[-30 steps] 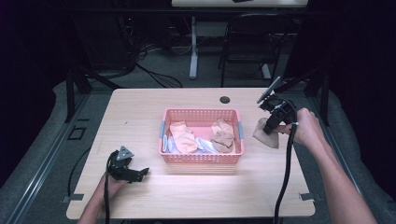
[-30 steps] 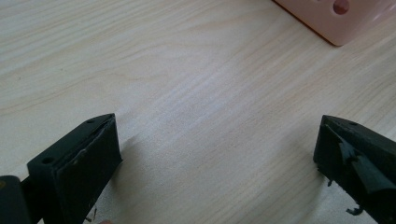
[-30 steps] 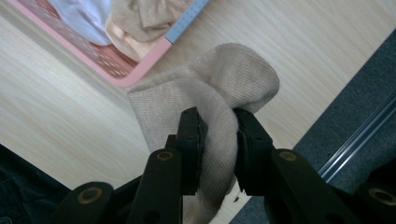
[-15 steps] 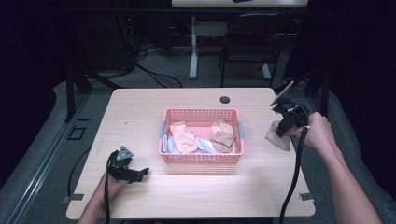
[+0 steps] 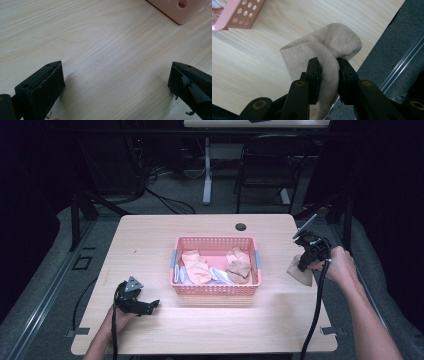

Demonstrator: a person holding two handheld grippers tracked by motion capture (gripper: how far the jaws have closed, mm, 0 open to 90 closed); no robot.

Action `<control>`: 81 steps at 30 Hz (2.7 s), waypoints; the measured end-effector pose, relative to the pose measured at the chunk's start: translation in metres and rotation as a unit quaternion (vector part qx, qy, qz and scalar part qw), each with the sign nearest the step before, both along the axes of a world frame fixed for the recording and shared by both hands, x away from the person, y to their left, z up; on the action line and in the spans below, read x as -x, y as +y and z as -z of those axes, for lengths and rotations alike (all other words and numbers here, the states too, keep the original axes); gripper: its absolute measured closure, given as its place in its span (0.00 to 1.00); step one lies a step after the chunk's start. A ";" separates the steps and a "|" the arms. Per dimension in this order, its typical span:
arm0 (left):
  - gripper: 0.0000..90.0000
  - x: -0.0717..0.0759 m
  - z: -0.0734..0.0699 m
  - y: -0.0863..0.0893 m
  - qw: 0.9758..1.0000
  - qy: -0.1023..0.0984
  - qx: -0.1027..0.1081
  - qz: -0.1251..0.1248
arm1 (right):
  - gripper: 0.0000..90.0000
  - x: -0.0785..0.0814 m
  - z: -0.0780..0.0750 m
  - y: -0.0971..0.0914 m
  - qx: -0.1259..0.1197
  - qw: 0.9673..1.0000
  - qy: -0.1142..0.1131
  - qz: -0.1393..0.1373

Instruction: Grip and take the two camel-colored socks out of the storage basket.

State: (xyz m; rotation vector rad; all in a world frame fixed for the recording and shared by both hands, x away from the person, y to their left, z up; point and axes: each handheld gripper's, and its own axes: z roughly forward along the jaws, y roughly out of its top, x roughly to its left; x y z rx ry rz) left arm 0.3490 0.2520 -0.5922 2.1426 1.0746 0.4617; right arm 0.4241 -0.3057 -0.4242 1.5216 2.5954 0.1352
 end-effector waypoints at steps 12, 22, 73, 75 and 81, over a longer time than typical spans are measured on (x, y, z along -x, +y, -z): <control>0.00 0.000 0.000 0.000 1.000 0.000 0.001 -0.001 | 0.81 -0.007 0.034 -0.002 -0.004 0.999 0.033 0.007; 0.00 0.000 0.000 0.000 1.000 0.001 0.001 -0.001 | 0.80 -0.012 0.061 0.001 -0.004 0.998 0.062 0.009; 0.00 0.000 0.000 0.000 1.000 0.001 0.002 -0.001 | 0.00 -0.006 -0.004 0.132 -0.071 0.988 -0.041 -0.131; 0.00 0.000 0.000 0.000 1.000 0.001 0.002 -0.001 | 0.00 -0.008 0.000 0.142 -0.065 0.988 -0.035 -0.137; 0.00 0.000 0.000 0.000 1.000 0.001 0.002 -0.001 | 0.00 -0.014 0.011 0.157 -0.066 0.987 -0.024 -0.147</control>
